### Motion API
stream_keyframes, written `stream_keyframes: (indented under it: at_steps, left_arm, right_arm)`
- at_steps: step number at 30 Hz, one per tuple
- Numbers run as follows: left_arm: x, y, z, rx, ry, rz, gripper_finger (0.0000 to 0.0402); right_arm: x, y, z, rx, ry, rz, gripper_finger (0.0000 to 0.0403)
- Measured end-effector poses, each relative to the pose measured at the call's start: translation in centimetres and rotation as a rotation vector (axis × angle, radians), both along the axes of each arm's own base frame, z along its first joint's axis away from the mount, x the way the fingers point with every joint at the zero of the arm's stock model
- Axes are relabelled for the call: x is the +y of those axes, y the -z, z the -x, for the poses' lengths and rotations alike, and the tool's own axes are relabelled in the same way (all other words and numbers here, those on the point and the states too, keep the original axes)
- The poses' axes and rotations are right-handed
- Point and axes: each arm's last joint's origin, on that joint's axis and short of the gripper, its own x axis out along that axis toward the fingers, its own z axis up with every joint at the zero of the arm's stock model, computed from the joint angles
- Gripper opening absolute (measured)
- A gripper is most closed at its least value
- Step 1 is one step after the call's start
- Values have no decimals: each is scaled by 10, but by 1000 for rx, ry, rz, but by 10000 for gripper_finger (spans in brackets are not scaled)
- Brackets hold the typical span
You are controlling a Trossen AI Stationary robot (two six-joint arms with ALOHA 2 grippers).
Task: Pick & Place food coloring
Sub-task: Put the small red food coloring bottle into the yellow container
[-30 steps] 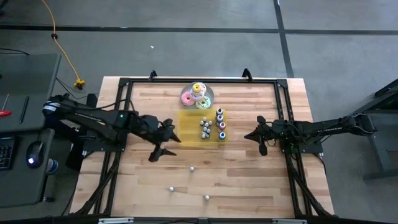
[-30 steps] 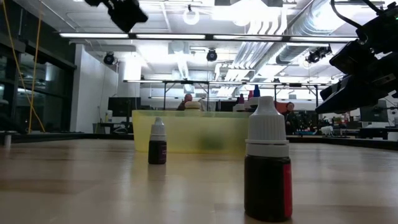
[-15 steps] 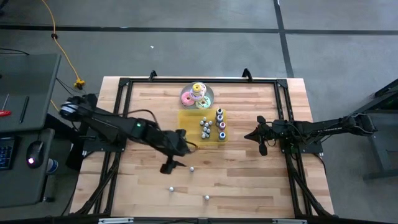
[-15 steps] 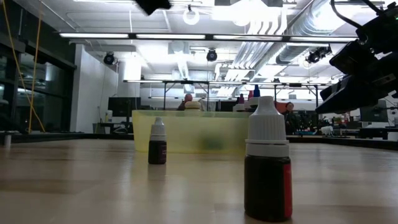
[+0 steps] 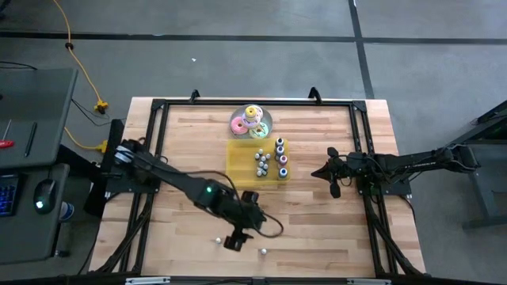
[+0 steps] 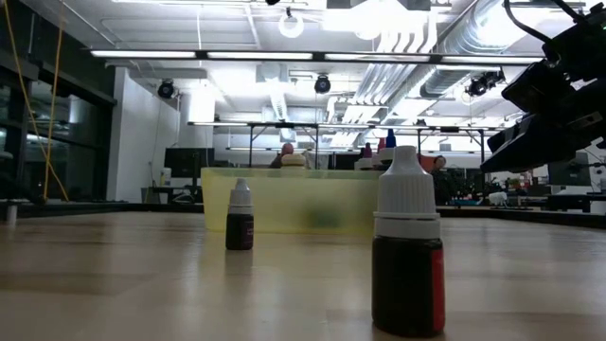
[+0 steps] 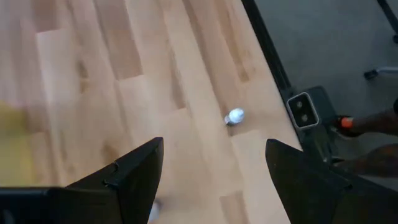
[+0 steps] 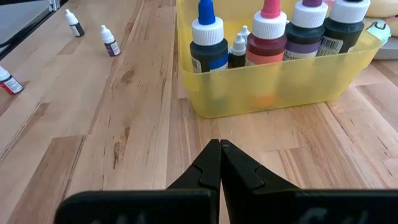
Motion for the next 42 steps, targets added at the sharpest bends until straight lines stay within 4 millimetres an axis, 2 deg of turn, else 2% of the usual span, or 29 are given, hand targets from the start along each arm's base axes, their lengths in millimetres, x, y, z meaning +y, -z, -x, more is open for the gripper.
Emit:
stream_keyframes:
  at_steps: [6, 9, 19, 25, 30, 33, 38, 42]
  left_arm:
    - [-27, 17, -21, 13, 24, 5, 278]
    - [-37, 33, -28, 64, 36, -21, 278]
    - [-55, 75, -56, 92, 106, -55, 278]
    - [-62, 88, -52, 98, 299, -155, 278]
    - [-62, 88, -52, 52, 417, -236, 278]
    - [-61, 89, -53, 31, 443, -278, 278]
    - [-65, 105, -58, 33, 471, -268, 278]
    - [-69, 106, -59, 14, 482, -250, 278]
  right_arm:
    - [0, 0, 0, -3, 0, 0, 0]
    - [0, 0, 0, -4, 0, 0, 0]
    - [0, 0, 0, -4, 0, 0, 0]
    - [0, 0, 0, -1, 1, 0, 0]
    - [0, 0, 0, -1, 0, 0, 0]
    - [0, 0, 0, -2, 0, 0, 0]
    - [0, 0, 0, -3, 0, 0, 0]
    - [0, 0, 0, -4, 0, 0, 0]
